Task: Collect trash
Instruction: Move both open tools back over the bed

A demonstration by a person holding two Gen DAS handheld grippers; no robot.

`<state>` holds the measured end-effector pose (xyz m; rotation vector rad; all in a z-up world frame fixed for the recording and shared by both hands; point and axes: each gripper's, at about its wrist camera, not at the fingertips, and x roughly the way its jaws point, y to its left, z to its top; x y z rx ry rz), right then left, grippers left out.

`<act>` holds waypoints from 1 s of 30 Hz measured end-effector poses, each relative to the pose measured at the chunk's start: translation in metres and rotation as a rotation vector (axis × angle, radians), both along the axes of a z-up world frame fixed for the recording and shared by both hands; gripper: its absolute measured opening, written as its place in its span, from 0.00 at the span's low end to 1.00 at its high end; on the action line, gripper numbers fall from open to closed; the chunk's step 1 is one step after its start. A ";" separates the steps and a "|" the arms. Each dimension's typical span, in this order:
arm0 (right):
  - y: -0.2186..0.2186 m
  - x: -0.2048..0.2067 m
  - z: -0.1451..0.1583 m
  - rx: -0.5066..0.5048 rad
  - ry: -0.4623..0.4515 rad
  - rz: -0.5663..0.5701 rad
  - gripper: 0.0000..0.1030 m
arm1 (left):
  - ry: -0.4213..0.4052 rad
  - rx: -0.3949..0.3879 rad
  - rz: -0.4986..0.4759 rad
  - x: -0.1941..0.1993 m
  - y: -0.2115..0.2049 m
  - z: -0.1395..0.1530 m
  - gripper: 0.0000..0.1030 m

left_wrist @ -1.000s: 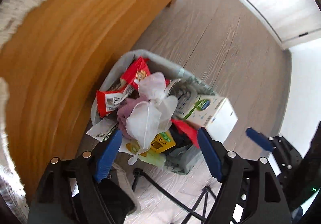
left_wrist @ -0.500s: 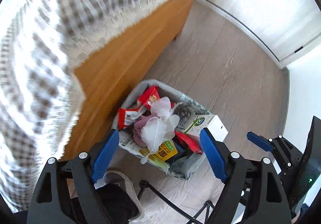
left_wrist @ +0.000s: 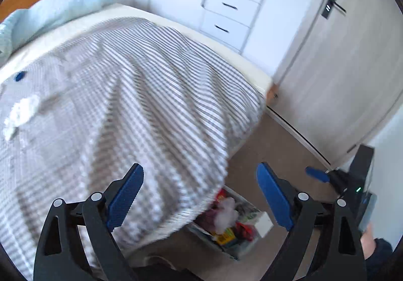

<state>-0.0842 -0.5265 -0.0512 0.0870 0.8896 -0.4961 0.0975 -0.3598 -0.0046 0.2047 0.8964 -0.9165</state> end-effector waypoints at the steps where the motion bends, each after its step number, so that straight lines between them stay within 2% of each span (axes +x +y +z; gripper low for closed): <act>1: 0.004 0.012 0.014 -0.012 -0.028 0.010 0.61 | -0.020 -0.002 0.013 0.010 0.010 0.007 0.86; 5: 0.024 0.056 0.059 -0.043 -0.112 0.083 0.63 | -0.090 -0.004 0.066 0.058 0.054 0.024 0.86; 9: 0.057 0.100 0.086 -0.127 -0.127 0.181 0.63 | -0.129 0.009 0.144 0.118 0.101 0.032 0.86; 14: 0.086 0.145 0.101 -0.127 -0.151 0.269 0.66 | -0.105 0.034 0.344 0.220 0.175 0.023 0.86; 17: 0.105 0.172 0.102 -0.110 -0.160 0.324 0.66 | -0.053 0.046 0.454 0.279 0.219 0.005 0.85; 19: 0.118 0.193 0.101 -0.115 -0.157 0.363 0.66 | -0.035 0.094 0.505 0.310 0.236 -0.017 0.83; 21: 0.130 0.211 0.101 -0.121 -0.155 0.405 0.66 | 0.005 0.101 0.516 0.333 0.249 -0.038 0.69; 24: 0.144 0.238 0.102 -0.133 -0.152 0.458 0.66 | 0.085 0.057 0.512 0.354 0.253 -0.068 0.61; 26: 0.152 0.255 0.103 -0.133 -0.153 0.489 0.66 | 0.080 0.085 0.467 0.360 0.244 -0.086 0.61; 28: 0.160 0.274 0.105 -0.120 -0.158 0.518 0.66 | 0.037 0.134 0.460 0.365 0.235 -0.099 0.61; 29: 0.165 0.285 0.107 -0.113 -0.162 0.533 0.66 | 0.030 0.143 0.462 0.368 0.233 -0.104 0.56; 30: 0.171 0.296 0.109 -0.110 -0.163 0.547 0.66 | 0.041 0.143 0.467 0.372 0.233 -0.109 0.25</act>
